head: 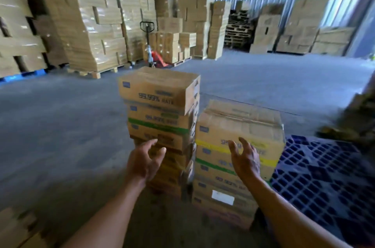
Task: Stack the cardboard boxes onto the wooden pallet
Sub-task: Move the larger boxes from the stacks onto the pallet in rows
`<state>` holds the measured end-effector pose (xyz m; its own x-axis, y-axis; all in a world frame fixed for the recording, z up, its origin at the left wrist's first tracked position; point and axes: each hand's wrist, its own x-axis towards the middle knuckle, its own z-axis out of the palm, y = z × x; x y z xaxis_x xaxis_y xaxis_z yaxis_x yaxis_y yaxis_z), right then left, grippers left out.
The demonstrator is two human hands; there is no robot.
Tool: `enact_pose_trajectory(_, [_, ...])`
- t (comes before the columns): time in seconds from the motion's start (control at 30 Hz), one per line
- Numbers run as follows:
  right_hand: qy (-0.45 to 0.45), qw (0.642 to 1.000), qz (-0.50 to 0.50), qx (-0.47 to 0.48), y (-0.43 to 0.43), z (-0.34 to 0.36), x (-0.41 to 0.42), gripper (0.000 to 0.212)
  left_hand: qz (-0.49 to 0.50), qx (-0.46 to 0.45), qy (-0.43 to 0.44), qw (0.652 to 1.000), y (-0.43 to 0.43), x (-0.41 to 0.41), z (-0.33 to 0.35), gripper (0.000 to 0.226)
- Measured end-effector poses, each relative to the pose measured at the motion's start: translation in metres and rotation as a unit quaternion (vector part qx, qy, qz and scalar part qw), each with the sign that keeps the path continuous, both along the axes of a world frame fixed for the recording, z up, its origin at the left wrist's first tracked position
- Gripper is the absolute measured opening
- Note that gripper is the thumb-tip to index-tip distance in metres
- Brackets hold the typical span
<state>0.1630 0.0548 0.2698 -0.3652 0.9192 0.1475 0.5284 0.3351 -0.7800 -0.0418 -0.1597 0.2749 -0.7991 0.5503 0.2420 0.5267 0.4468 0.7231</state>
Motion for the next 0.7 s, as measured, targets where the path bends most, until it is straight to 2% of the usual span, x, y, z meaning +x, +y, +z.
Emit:
enact_pose_trajectory(0.2, [-0.012, 0.995, -0.095, 0.005, 0.092, -0.015, 0.038, 0.062, -0.115, 0.001, 0.021, 0.993, 0.143, 0.000, 0.001, 0.055])
enact_pose_trajectory(0.37, [-0.040, 0.984, -0.172, -0.003, 0.170, -0.038, 0.041, 0.062, -0.170, -0.030, 0.033, 0.984, 0.245, -0.046, -0.028, 0.047])
enact_pose_trajectory(0.5, [-0.076, 0.970, -0.229, -0.036, 0.224, -0.053, 0.029, 0.060, -0.173, -0.050, 0.014, 0.984, 0.314, -0.094, -0.056, 0.048])
enact_pose_trajectory(0.7, [-0.109, 0.953, -0.270, -0.084, 0.278, -0.076, 0.008, 0.062, -0.120, -0.091, -0.019, 0.988, 0.383, -0.145, -0.092, 0.059])
